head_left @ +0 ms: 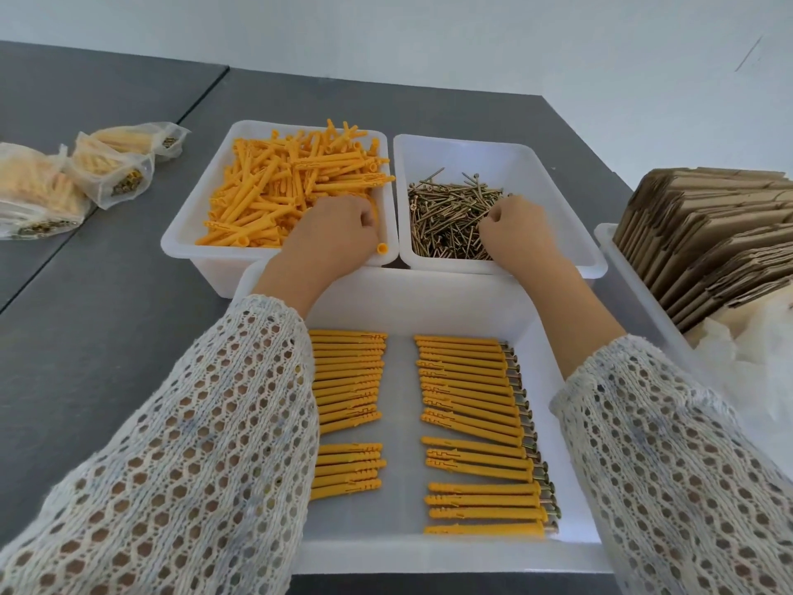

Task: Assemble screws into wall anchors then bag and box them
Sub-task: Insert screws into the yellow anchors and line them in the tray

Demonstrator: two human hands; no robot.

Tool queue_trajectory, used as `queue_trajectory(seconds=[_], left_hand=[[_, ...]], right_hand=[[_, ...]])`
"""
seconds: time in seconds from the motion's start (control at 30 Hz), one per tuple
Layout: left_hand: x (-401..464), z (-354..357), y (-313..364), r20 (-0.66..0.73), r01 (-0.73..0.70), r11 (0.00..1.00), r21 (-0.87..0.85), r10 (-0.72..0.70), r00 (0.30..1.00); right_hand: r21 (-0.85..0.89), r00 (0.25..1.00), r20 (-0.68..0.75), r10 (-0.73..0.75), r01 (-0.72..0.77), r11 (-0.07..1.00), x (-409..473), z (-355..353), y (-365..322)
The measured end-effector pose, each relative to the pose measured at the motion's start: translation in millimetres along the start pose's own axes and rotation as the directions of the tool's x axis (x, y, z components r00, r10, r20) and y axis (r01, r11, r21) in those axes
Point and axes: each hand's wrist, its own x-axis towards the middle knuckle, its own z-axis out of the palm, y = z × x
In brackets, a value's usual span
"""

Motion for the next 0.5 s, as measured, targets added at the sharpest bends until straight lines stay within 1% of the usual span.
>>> queue_trajectory(seconds=[0.07, 0.2, 0.37, 0.5], left_hand=[[-2, -1, 1, -0.04, -0.015, 0.997, -0.081, 0.012, 0.999], [-6, -5, 3, -0.149, -0.054, 0.968, -0.247, 0.017, 0.989], [-7, -13, 2, -0.138, -0.046, 0.919, -0.391, -0.009, 0.99], [-5, -16, -1, -0.139, -0.023, 0.891, -0.454, -0.045, 0.989]], right_hand=[[0.019, 0.998, -0.059, 0.014, -0.013, 1.0, 1, -1, -2], [0.059, 0.996, -0.084, 0.006, -0.001, 0.998, 2, -1, -1], [0.126, 0.995, -0.102, 0.006, 0.007, 0.992, 4, -2, 2], [0.238, 0.981, -0.19, 0.036, 0.01, 0.971, 4, -4, 2]])
